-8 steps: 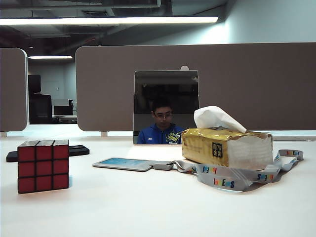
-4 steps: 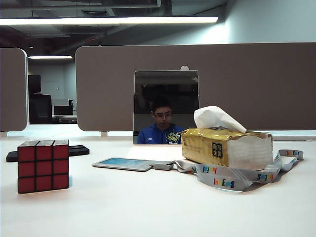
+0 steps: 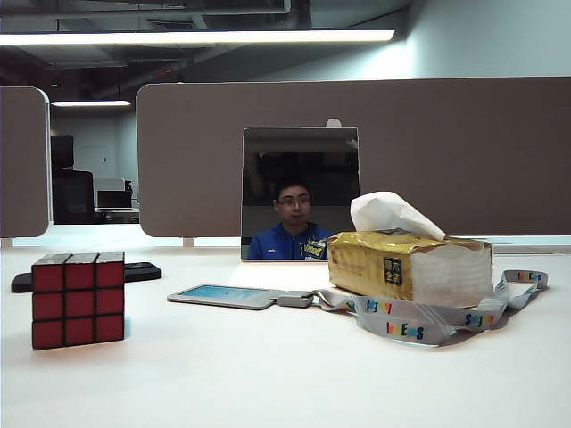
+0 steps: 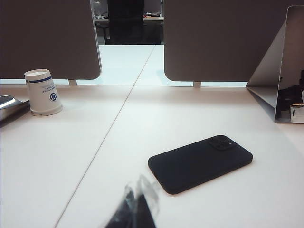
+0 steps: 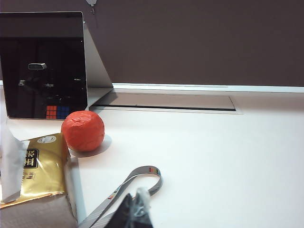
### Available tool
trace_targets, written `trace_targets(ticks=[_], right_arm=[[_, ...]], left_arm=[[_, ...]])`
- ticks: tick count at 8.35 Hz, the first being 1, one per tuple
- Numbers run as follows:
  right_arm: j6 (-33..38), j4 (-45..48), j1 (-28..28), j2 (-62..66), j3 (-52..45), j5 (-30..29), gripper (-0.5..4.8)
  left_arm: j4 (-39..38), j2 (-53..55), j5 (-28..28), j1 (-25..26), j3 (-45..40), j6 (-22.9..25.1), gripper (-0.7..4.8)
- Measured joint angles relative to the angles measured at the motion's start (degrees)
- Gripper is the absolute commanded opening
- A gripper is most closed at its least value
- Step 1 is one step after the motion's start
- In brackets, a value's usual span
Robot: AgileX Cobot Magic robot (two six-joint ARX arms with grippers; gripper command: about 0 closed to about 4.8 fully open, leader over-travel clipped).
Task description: Pull out a tissue from the tissue box and use it to cover the ID card on the tabletop.
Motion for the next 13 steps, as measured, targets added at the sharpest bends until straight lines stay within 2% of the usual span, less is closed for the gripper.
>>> trace_targets(ticks=[1, 2, 3, 4, 6, 7, 8, 11, 13], right_arm=[[0.00, 0.00, 0.00, 0.00, 0.00, -0.02, -0.05], [0.00, 0.00, 0.00, 0.00, 0.00, -0.02, -0.05], [-0.02, 1.95, 0.00, 0.00, 0.00, -0.11, -0.05], [0.00, 4.46, 0.00, 0.00, 0.00, -2.64, -0.05], [0.00, 6.36, 0.00, 0.00, 0.00, -5.68, -0.05], [0.00, 8.20, 0.00, 0.00, 0.00, -9.70, -0.05], [0.00, 8.22, 0.00, 0.00, 4.81, -15.91, -0.05], [-0.31, 2.14, 0.02, 5.33, 12.72, -16.11, -0.05], [-3.06, 2.25, 0.31, 20.52, 22.60, -21.59, -0.05]], left_arm=[[0.00, 0.00, 0.02, 0.00, 0.00, 0.00, -0.06], [0.00, 0.00, 4.46, 0.00, 0.00, 0.00, -0.06], [0.00, 0.00, 15.17, 0.00, 0.00, 0.00, -0.06], [0.00, 0.00, 22.38, 0.00, 0.00, -0.04, -0.06], [-0.04, 0.00, 26.99, 0.00, 0.00, -0.04, -0.06], [-0.04, 0.00, 32.96, 0.00, 0.00, -0.11, -0.06], [-0.02, 0.00, 39.93, 0.00, 0.00, -1.29, -0.06], [0.07, 0.00, 41.29, 0.00, 0.00, -1.81, -0.06], [0.04, 0.00, 41.31, 0.00, 0.00, -2.21, -0.06]])
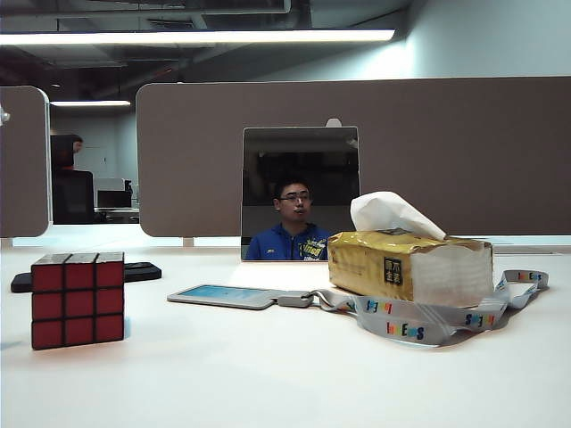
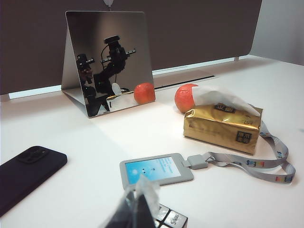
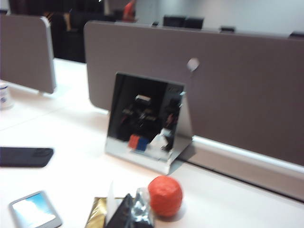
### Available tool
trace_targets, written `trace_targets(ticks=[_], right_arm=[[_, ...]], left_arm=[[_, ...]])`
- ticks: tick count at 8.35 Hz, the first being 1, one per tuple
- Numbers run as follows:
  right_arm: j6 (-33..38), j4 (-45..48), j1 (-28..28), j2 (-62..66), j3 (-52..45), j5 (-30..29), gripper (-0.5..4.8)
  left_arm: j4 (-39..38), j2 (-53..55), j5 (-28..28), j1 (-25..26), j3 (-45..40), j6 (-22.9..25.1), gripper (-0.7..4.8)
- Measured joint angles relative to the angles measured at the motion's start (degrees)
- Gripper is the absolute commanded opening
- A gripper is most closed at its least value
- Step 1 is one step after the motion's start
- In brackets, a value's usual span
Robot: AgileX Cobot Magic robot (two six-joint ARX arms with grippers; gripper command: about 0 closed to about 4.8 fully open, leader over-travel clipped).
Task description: Pull out a tissue from the tissue box and use it to cover the ID card on the tabletop.
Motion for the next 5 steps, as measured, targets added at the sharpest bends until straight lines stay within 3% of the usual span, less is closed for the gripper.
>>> trace_targets(ticks=[1, 2, 3, 4, 5], right_arm=[[-0.15, 0.00, 1.20, 5.31, 2.12, -0.83, 1.05], [-4.44, 1.95, 8.48, 17.57, 4.11, -1.18, 1.27], [-5.55, 4.59, 13.25, 23.56, 4.09, 2.43, 1.29], [-5.75, 6.62, 15.15, 26.23, 4.11, 4.79, 1.94], [-5.81, 9.09, 18.10, 31.69, 4.09, 8.04, 2.05]], left_arm=[[0.00, 0.00, 0.00, 0.00, 0.00, 0.00, -0.06], [0.09, 0.00, 0.07, 0.00, 0.00, 0.00, -0.06], [0.24, 0.00, 0.04, 0.00, 0.00, 0.00, -0.06], [0.35, 0.00, 0.04, 0.00, 0.00, 0.00, -0.06], [0.39, 0.00, 0.04, 0.00, 0.00, 0.00, -0.06]])
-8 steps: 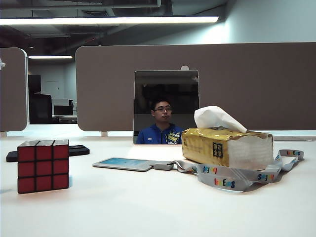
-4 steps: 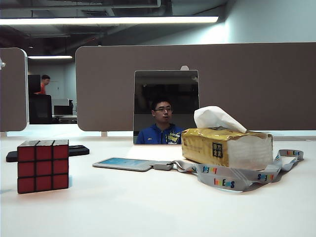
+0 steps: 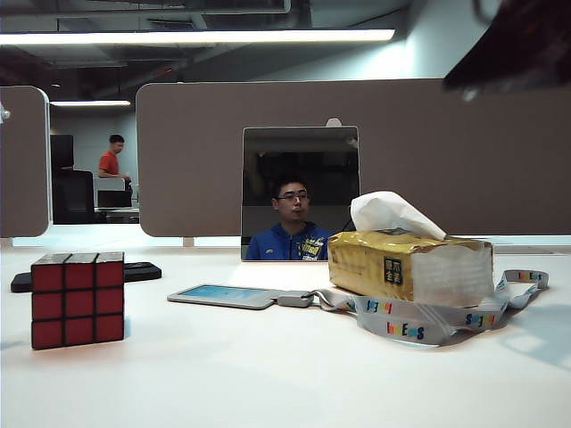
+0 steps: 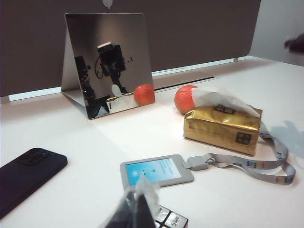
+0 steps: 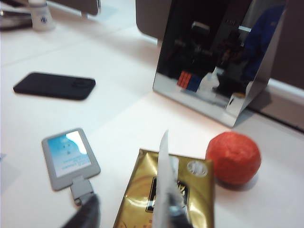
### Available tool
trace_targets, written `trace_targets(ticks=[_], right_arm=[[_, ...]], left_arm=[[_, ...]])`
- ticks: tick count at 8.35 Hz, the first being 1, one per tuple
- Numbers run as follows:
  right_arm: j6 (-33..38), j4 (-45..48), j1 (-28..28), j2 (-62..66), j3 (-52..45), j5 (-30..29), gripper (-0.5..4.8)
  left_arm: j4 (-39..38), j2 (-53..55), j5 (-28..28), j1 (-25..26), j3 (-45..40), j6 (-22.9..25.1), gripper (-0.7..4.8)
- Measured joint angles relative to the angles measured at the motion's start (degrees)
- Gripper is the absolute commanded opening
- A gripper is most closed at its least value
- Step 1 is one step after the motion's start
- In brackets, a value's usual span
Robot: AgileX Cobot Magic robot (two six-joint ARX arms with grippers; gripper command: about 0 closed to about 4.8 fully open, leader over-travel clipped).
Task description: Pull out a tissue from the tissue box and use it to cover the ID card on the tabletop.
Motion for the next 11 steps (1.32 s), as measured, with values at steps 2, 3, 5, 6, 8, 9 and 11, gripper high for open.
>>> trace_targets(ticks=[2, 3, 5, 6, 8, 9, 11], right_arm=[[0.00, 9.84, 2.10, 15.34, 0.02, 2.16, 2.26], [0.00, 11.74, 2.10, 18.21, 0.02, 2.16, 2.40], [0.02, 13.66, 2.08, 22.53, 0.02, 4.42, 2.44], [0.02, 15.15, 2.08, 25.29, 0.04, 4.59, 2.43], [0.02, 17.64, 2.08, 30.18, 0.04, 6.19, 2.43], [0.00, 19.78, 2.05, 32.00, 0.04, 7.32, 2.42], [0.02, 22.43, 2.05, 33.09, 0.04, 8.24, 1.07]], left_arm=[[0.02, 0.00, 0.02, 0.00, 0.00, 0.00, -0.06], [0.00, 0.00, 0.02, 0.00, 0.00, 0.00, -0.06], [0.00, 0.00, 0.02, 0.00, 0.02, 0.00, -0.06], [0.00, 0.00, 0.02, 0.00, 0.00, 0.00, -0.06], [0.02, 0.00, 0.00, 0.00, 0.02, 0.00, -0.06], [0.00, 0.00, 0.02, 0.00, 0.02, 0.00, -0.06], [0.00, 0.00, 0.02, 0.00, 0.00, 0.00, -0.06]])
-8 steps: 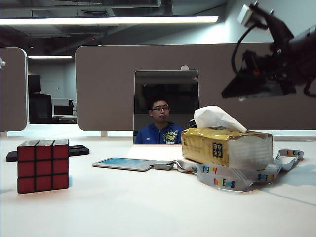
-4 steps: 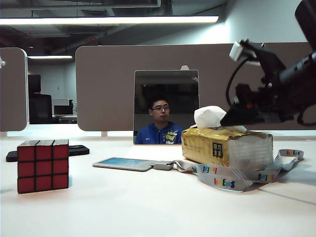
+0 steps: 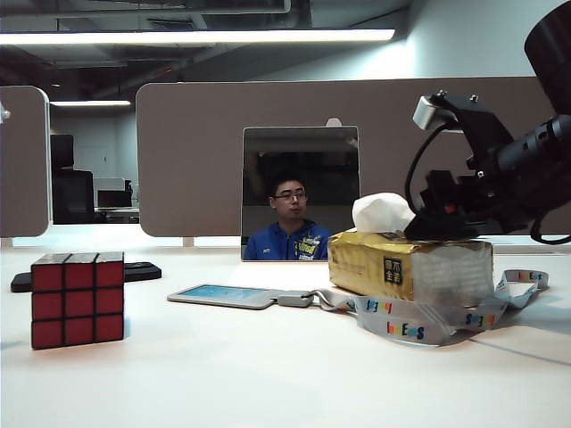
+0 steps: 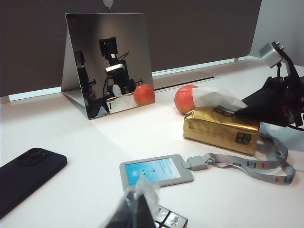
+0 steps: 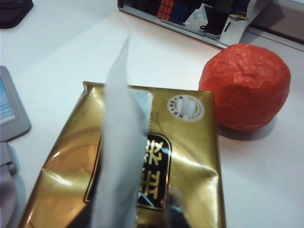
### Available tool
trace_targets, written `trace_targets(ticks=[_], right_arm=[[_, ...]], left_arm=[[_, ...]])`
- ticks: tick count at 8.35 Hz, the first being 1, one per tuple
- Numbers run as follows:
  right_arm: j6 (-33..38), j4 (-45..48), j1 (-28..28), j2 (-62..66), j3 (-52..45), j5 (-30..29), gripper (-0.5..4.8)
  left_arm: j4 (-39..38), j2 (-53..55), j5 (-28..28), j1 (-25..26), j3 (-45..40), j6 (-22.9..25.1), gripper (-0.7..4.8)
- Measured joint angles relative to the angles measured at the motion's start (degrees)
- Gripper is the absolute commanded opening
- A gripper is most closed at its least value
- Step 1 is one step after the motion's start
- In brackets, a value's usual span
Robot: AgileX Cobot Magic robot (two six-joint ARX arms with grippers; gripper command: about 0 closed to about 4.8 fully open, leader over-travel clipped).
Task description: Pull out a tissue from the tissue box and use it to cover the ID card on the tabletop.
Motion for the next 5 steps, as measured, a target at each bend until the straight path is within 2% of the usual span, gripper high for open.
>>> trace_targets(ticks=[1, 2, 5], right_arm=[[0.02, 0.94, 0.00, 0.00, 0.02, 0.00, 0.41], [0.02, 2.08, 0.00, 0.00, 0.02, -0.02, -0.03], [0.07, 5.77, 0.00, 0.00, 0.00, -0.09, -0.03]], left_arm=[[0.02, 0.00, 0.00, 0.00, 0.00, 0.00, -0.06], [0.02, 0.00, 0.00, 0.00, 0.02, 0.00, -0.06], [0.00, 0.00, 0.00, 0.00, 0.00, 0.00, -0.06]])
